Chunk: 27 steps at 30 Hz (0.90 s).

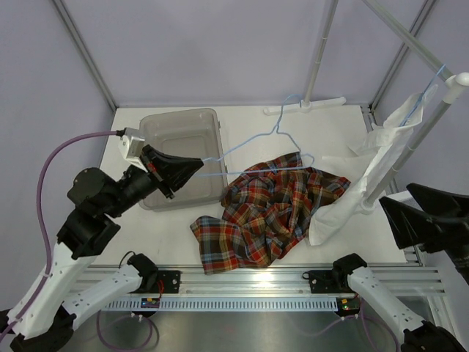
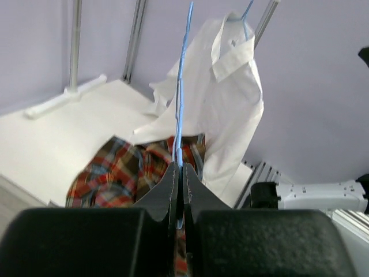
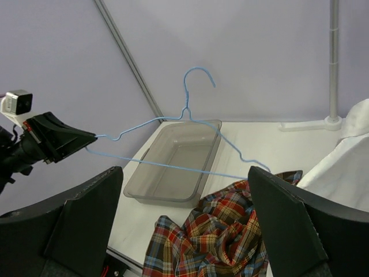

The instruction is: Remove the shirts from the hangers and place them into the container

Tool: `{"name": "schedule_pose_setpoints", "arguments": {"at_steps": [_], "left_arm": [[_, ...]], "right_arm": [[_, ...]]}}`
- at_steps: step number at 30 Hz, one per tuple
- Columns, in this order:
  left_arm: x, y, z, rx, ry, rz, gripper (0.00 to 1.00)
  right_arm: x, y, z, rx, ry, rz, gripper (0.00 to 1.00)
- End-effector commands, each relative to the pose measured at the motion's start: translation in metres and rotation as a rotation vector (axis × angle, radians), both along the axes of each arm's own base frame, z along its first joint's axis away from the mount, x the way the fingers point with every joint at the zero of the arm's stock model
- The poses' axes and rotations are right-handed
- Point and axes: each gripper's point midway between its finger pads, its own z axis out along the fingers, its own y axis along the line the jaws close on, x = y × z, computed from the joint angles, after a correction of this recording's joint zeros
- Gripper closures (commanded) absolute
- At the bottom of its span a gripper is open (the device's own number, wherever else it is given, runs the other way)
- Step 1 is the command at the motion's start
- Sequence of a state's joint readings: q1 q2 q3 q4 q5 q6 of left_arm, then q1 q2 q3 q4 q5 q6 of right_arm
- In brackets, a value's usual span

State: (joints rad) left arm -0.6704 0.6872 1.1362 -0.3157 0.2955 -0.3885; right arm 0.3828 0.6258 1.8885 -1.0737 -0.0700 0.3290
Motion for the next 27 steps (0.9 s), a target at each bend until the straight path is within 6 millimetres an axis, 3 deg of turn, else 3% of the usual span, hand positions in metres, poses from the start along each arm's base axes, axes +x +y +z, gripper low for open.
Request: {"name": "schedule_pose_setpoints", "arguments": {"at_steps": [1, 2, 3, 4, 5, 7, 8, 10, 11, 13, 17, 21, 27], "left_arm": [[0.016, -0.018, 0.048, -0.137, -0.192, -0.026, 1.0], [0.017, -0.021, 0.062, -0.182, -0.25, -0.032, 1.0], [0.02, -0.026, 0.065, -0.198, -0.275, -0.045, 1.0], [0.031, -0.037, 0.053, -0.193, -0.268, -0.052, 1.0], [0.033, -0.038, 0.066, -0.246, -0.317, -0.056, 1.0], [0.043, -0.052, 0.065, -0.252, -0.322, -0.083, 1.0], [0.056, -0.067, 0.066, -0.266, -0.329, -0.103, 1.0], [0.06, -0.087, 0.065, -0.281, -0.349, -0.155, 1.0], [0.074, -0.104, 0.063, -0.28, -0.351, -0.166, 1.0], [0.079, -0.126, 0.061, -0.276, -0.362, -0.208, 1.0], [0.098, -0.168, 0.058, -0.308, -0.386, -0.248, 1.0], [0.107, -0.179, 0.062, -0.347, -0.397, -0.25, 1.0], [0.112, -0.177, 0.079, -0.348, -0.444, -0.215, 1.0]], "right_arm": [[-0.028, -0.02, 0.012, 0.041, -0.065, -0.04, 0.01], [-0.035, -0.023, 0.016, 0.052, -0.081, -0.042, 0.0], [-0.043, -0.026, 0.018, 0.063, -0.102, -0.038, 0.0], [-0.047, -0.027, 0.019, 0.072, -0.114, -0.034, 0.01], [-0.052, -0.026, 0.021, 0.077, -0.131, -0.019, 0.01], [-0.062, -0.028, 0.021, 0.086, -0.157, -0.009, 0.01], [-0.065, -0.029, 0.021, 0.092, -0.16, -0.006, 0.01], [-0.074, -0.029, 0.02, 0.095, -0.181, 0.001, 0.01], [-0.076, -0.029, 0.019, 0.094, -0.187, 0.002, 0.01], [-0.082, -0.027, 0.014, 0.086, -0.197, 0.01, 0.01], [-0.078, -0.021, -0.003, 0.055, -0.145, 0.002, 0.01], [-0.08, -0.016, -0.014, 0.026, -0.12, 0.0, 0.01], [-0.089, -0.016, -0.022, -0.005, -0.13, -0.021, 0.0]]}}
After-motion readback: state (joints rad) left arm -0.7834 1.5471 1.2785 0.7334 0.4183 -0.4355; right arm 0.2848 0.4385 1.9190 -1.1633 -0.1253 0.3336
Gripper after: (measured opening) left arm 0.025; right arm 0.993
